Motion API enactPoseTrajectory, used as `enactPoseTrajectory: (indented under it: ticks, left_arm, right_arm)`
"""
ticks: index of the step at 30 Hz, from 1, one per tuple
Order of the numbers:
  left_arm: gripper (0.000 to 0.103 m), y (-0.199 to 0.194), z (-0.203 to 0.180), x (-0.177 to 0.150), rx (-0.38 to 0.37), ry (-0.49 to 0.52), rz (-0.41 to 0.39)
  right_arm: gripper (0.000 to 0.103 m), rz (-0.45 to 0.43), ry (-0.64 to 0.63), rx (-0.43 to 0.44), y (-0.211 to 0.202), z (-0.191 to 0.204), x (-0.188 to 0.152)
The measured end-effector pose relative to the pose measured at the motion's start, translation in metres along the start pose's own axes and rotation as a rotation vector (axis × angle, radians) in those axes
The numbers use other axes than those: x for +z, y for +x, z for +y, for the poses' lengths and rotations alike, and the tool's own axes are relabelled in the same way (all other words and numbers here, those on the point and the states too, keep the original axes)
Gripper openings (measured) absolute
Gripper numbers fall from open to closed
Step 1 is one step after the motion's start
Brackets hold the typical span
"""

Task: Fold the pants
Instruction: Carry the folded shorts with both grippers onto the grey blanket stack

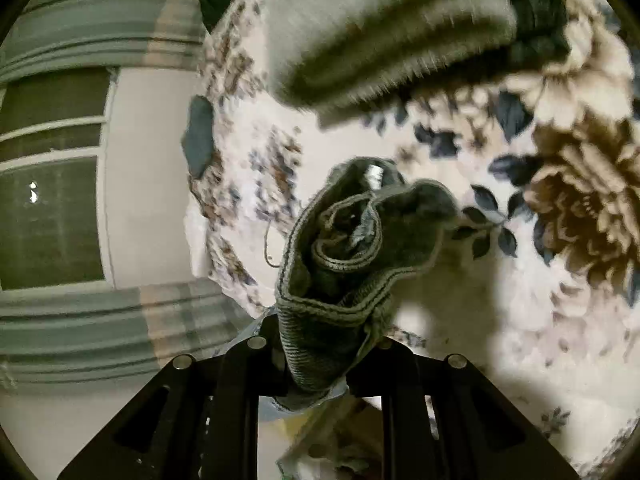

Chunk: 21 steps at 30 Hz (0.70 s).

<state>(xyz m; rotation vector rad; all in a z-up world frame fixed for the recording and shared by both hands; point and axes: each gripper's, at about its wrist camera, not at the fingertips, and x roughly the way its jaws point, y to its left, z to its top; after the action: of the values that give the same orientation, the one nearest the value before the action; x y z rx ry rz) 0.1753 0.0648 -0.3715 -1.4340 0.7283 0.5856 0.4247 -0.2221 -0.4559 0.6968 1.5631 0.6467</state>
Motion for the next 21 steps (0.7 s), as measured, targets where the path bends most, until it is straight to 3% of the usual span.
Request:
enactPoseTrajectory:
  ticks: [7, 15, 18, 21]
  left_arm:
    - [0.021, 0.009, -0.142, 0.019, -0.14, 0.18, 0.064]
    - [0.021, 0.099, -0.321, 0.046, -0.31, 0.419, 0.17]
    - [0.021, 0.153, -0.353, 0.048, -0.321, 0.503, 0.216]
    - [0.021, 0.219, -0.344, 0.043, -0.263, 0.575, 0.266]
  right_arm:
    - [0.02, -0.177, 0.007, 0.054, -0.103, 0.061, 0.026]
    - [0.019, -0.497, 0.007, 0.081, -0.202, 0.136, 0.128]
    - [0.019, -0.595, 0.0, 0.052, -0.216, 0.141, 0.162]
    - [0.019, -0.645, 0.046, 0.035, -0.208, 0.116, 0.185]
